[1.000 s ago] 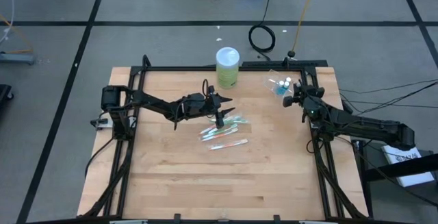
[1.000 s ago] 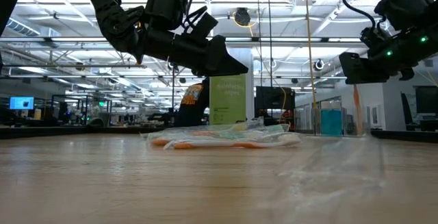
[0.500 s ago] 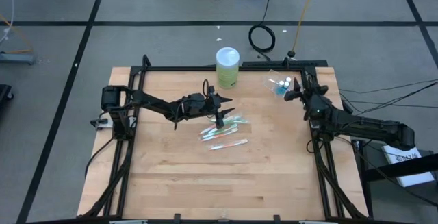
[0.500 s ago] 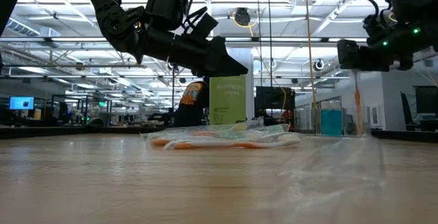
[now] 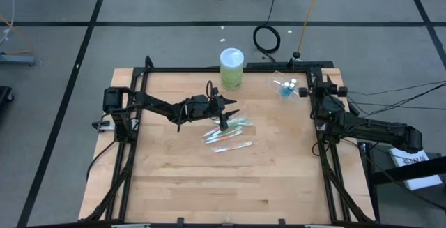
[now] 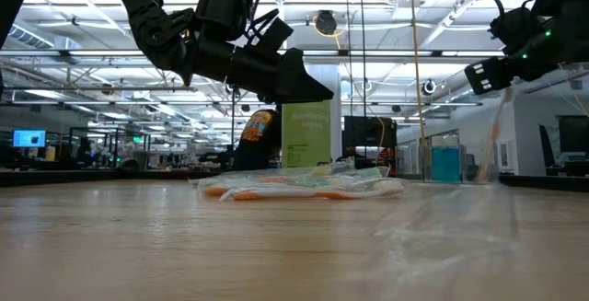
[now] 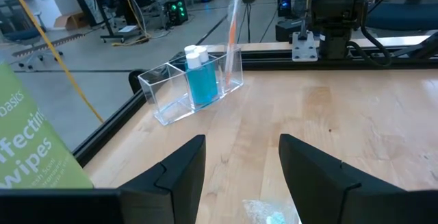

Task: Pick & Place toothbrushing station
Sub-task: Put the orange toothbrush into the transparent organizer

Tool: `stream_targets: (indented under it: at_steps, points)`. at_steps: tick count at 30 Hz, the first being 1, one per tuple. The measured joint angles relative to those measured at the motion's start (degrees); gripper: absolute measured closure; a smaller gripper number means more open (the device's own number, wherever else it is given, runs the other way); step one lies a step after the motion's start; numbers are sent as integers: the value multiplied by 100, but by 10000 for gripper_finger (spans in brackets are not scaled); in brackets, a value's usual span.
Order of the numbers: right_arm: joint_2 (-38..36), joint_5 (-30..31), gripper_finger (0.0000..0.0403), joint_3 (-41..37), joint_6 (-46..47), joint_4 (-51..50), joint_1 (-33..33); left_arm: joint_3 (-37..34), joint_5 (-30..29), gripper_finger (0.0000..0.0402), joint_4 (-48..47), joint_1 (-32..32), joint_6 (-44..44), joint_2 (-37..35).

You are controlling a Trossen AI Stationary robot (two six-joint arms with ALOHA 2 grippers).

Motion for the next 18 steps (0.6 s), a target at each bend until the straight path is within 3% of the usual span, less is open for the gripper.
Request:
stream_targets:
  at_steps: [12,15,18]
  points:
    - [23,330,237,0,-982,779,-1,0,0,211,15,-2,0,0]
    - [40,292,237,2,-1077,1239,0,0,0,210,22,-2,0,0]
    - [40,200,237,2,-1745,2133,0,0,0,210,22,-2,-9,0]
